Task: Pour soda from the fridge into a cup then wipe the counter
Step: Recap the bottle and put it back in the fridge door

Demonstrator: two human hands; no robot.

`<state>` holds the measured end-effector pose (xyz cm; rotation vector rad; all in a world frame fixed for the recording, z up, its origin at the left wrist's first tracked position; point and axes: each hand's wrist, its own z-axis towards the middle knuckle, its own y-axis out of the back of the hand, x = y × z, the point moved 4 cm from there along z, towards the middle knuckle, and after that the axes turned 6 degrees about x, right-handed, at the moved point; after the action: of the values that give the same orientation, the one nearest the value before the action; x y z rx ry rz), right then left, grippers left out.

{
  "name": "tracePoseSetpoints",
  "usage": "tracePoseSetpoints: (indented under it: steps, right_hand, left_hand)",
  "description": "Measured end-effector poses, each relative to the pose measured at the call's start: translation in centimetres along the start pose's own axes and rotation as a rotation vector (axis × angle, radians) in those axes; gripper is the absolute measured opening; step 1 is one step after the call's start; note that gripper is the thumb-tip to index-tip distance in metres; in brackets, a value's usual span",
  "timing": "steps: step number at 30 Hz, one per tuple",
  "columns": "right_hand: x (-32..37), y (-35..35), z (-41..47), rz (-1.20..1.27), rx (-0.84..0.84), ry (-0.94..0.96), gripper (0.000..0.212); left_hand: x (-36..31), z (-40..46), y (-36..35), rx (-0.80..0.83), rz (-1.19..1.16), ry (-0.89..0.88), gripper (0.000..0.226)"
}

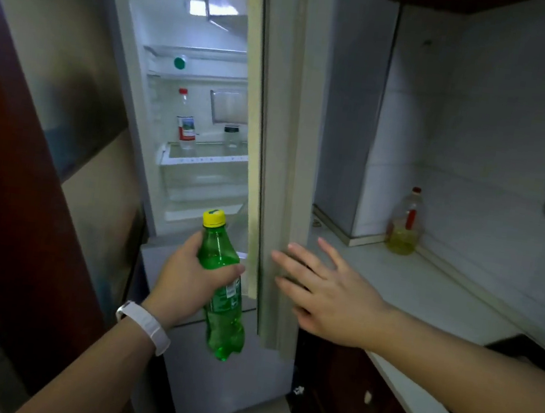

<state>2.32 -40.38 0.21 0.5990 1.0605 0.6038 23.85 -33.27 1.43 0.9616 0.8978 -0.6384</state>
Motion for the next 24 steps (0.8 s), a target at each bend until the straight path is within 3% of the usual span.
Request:
tracePoseSetpoints:
  steps: [12,24]
  right_hand:
    - [-2.8,1.5,-7.5,0.037,0.144,-0.415,0.058]
    - [-5.0,2.8,-9.6,0.107,0.322,-0.883,0.071]
  left_hand:
    - [-1.1,2.5,-4.0,0.201,-0.104,-0.09,0.039]
    - [-3.7,5.3,-6.7,0.361,-0.161,-0.168,0.048]
